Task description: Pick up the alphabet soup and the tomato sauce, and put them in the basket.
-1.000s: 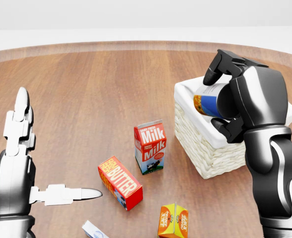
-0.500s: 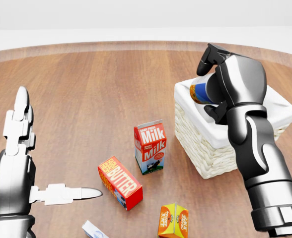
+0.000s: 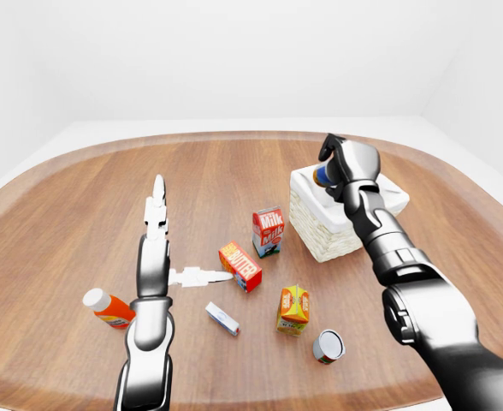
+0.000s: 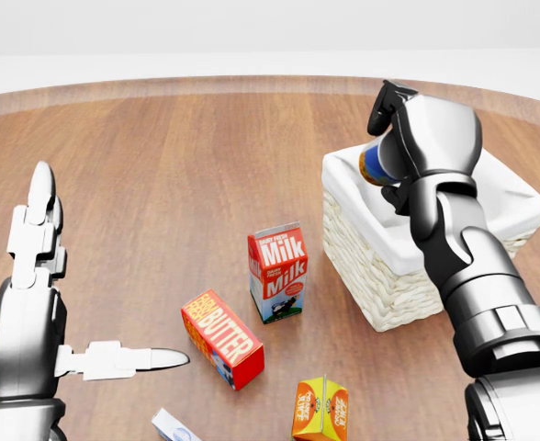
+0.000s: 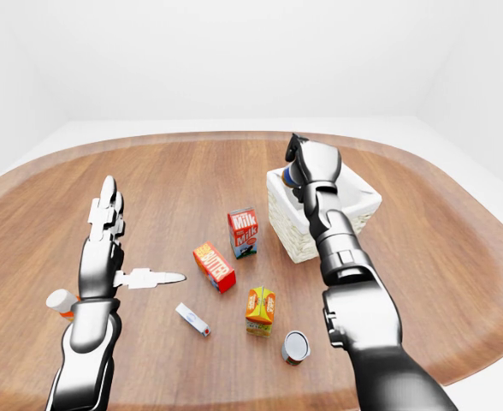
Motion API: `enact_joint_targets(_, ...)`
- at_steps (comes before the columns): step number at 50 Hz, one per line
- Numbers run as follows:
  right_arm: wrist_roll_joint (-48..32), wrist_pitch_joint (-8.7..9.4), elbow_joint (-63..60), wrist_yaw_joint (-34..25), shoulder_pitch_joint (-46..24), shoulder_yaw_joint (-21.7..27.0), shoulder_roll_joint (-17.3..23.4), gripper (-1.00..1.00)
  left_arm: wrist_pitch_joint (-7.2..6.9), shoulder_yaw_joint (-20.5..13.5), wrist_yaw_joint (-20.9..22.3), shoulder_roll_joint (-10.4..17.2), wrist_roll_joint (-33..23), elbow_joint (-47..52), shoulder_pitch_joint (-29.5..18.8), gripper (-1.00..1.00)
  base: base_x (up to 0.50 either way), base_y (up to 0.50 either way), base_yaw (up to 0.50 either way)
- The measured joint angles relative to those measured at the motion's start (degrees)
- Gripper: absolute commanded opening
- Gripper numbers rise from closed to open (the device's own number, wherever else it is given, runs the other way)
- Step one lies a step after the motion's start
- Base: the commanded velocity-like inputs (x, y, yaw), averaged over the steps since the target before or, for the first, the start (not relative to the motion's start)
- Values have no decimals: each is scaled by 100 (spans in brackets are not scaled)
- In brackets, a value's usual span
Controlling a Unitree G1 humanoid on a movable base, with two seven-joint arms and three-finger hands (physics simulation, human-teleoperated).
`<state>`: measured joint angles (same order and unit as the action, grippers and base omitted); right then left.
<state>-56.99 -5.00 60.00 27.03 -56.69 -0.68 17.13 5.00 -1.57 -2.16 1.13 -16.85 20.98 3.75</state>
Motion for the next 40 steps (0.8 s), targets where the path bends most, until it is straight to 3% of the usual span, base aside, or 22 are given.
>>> enact_joint_targets(18,-133,0,1212,297,-409,-115,15,-100,0,6,-3,-2,3,-24,12,100,0,0,0)
enact_joint_targets(40,-268,0,1600,297,-404,-84,131,-100,0,-6,-12,2,13,-44,-32,100,0,0,0)
